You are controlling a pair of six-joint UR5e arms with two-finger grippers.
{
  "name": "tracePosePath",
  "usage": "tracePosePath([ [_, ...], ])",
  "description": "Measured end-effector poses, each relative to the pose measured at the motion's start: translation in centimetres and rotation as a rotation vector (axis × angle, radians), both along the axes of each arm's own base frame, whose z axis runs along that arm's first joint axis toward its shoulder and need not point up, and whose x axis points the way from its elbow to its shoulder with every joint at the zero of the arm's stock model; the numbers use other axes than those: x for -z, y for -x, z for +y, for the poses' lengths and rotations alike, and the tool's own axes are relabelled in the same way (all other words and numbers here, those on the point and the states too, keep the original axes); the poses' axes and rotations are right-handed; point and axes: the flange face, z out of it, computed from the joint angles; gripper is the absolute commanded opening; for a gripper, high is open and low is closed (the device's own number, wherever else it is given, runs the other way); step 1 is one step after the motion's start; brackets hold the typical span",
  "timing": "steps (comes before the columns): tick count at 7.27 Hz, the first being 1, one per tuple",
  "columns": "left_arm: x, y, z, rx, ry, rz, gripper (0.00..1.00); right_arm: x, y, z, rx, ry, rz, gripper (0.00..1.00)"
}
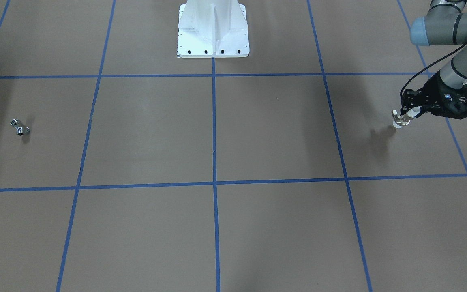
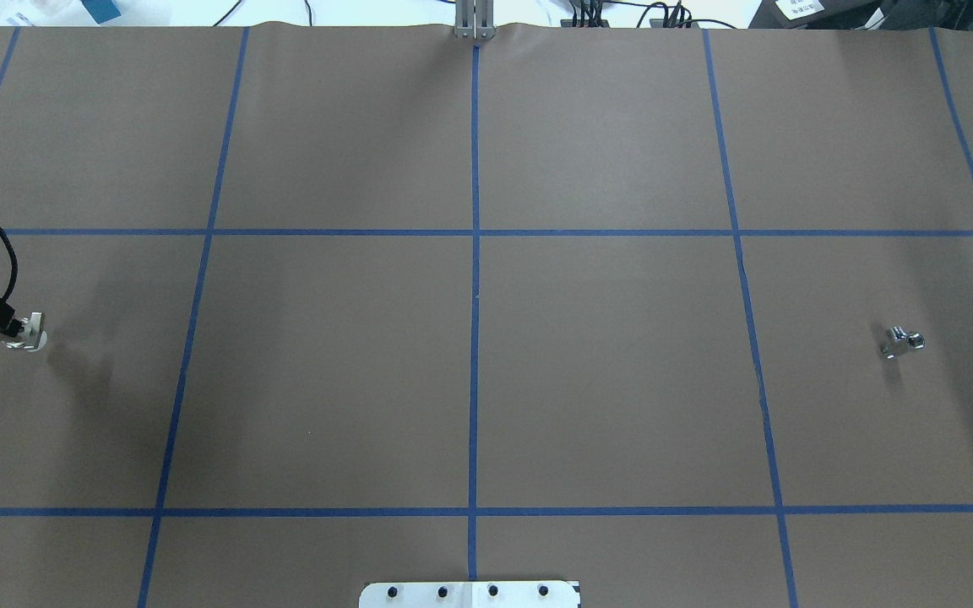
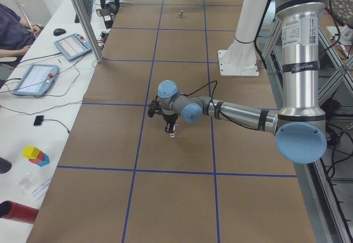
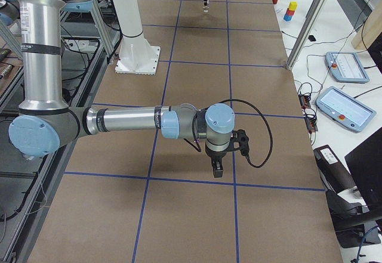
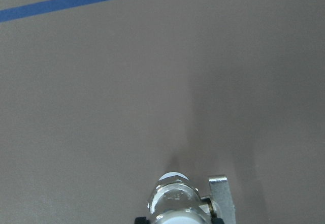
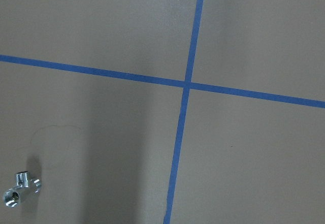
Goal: Assemble PPR valve and pipe with both arms
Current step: 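Reach the left gripper down and grasp the white PPR valve, then lift the valve with the left gripper and carry it toward table center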
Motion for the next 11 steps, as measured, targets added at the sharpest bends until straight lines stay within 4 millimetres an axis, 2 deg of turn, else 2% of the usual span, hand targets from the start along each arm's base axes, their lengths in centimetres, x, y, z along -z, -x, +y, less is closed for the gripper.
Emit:
tracePosePath([
  [1,4.4,-0.5,-0.6,0.001,0.023,-0.013,0.0,0.2,0.0,-0.1,-0.001,-0.003,-0.001,0.99],
  [2,9.6,-1.6,-2.0,0.015,0.048,-0.018,0.0,0.3,0.0,-0.1,-0.002,-0.005,-0.001,0.99],
  [3,15.9,-4.3,-3.7,0.033,0.082,-0.018,0.0,0.3,0.0,-0.1,-0.002,-0.005,0.0,0.99],
  [4,22.1,-8.5,-4.7,0.033,0.122,-0.019,0.0,0.2,-0.1,0.0,-0.002,-0.004,0.002,0.99],
  [5,28.1,-13.8,-5.5,0.037,0.168,-0.015,0.0,0.3,0.0,0.0,-0.002,-0.005,0.003,0.99],
  [6,33.1,-19.0,-6.2,0.046,0.206,-0.005,0.0,0.6,0.0,-0.1,0.0,-0.011,0.004,0.99],
  [7,36.3,-23.3,-6.6,0.055,0.222,0.007,0.0,0.9,0.2,-0.3,0.004,-0.018,0.011,0.99],
  [8,38.1,-26.7,-7.4,0.069,0.221,0.023,0.0,1.2,0.4,-0.6,0.01,-0.025,0.019,0.99],
  [11,42.0,-34.1,-10.7,0.09,0.216,0.057,0.0,1.3,0.7,-0.8,0.014,-0.052,0.012,0.99],
])
